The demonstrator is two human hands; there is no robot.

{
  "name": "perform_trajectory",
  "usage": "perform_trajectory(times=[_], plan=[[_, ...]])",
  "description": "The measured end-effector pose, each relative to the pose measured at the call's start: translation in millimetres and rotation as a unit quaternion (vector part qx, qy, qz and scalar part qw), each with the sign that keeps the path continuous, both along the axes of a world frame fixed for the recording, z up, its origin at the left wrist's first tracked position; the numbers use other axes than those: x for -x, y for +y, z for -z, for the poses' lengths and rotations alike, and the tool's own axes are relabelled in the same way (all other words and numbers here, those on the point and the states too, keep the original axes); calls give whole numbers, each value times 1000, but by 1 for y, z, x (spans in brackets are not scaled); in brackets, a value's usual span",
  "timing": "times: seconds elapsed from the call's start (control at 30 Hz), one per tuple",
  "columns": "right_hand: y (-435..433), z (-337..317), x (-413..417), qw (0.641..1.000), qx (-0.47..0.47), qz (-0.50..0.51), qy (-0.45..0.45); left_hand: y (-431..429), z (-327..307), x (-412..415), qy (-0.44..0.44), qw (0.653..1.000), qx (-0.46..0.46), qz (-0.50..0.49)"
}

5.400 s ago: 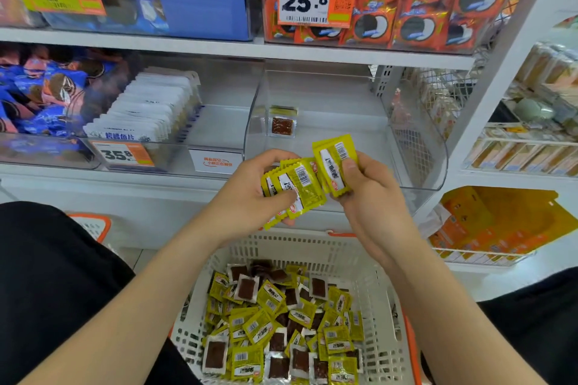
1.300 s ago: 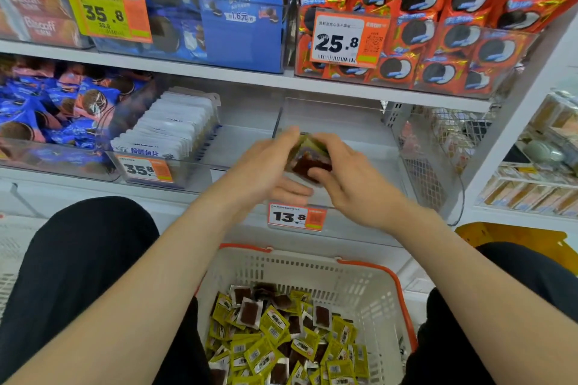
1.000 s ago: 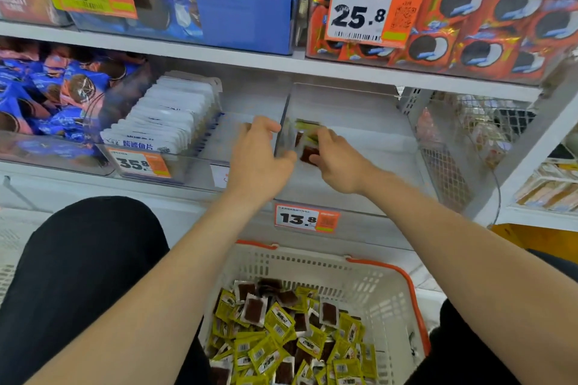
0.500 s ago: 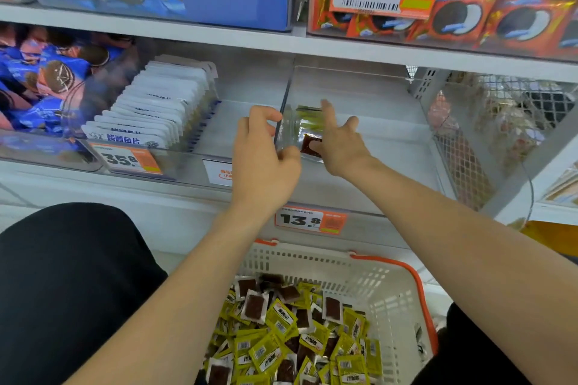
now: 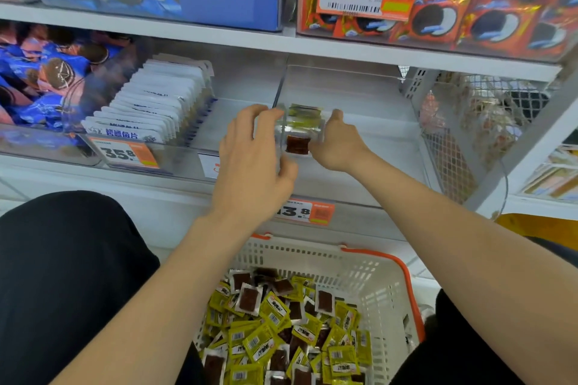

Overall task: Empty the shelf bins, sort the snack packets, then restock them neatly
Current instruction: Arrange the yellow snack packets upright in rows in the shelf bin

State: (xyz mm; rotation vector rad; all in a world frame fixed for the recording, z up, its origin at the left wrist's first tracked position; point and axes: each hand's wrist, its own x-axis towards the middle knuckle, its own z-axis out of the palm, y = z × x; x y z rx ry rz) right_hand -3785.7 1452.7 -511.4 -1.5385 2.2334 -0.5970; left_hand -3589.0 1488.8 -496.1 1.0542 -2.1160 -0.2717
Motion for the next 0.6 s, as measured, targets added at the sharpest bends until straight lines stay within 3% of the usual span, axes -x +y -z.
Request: perform_trajectory(times=[0.13, 0.23, 0.3, 0.4, 0.5, 0.6], plan=[[67, -46, -17, 985, 158, -57, 42, 34, -11, -12, 12, 993, 100, 60], [134, -74, -40, 965, 237, -110, -39, 67, -12, -24, -10, 990, 49, 132], [168, -70, -48, 972, 161, -169, -32, 79, 3, -25, -167, 966, -61, 188], [193, -20, -46, 957, -64, -269, 83, 78, 64, -22, -394, 853, -255, 230], [200, 56, -36, 893, -256, -340, 147, 78, 128, -22, -497, 764, -337, 236], [195, 128, -12, 849, -371, -328, 183, 84, 169, -18, -531, 735, -350, 235]])
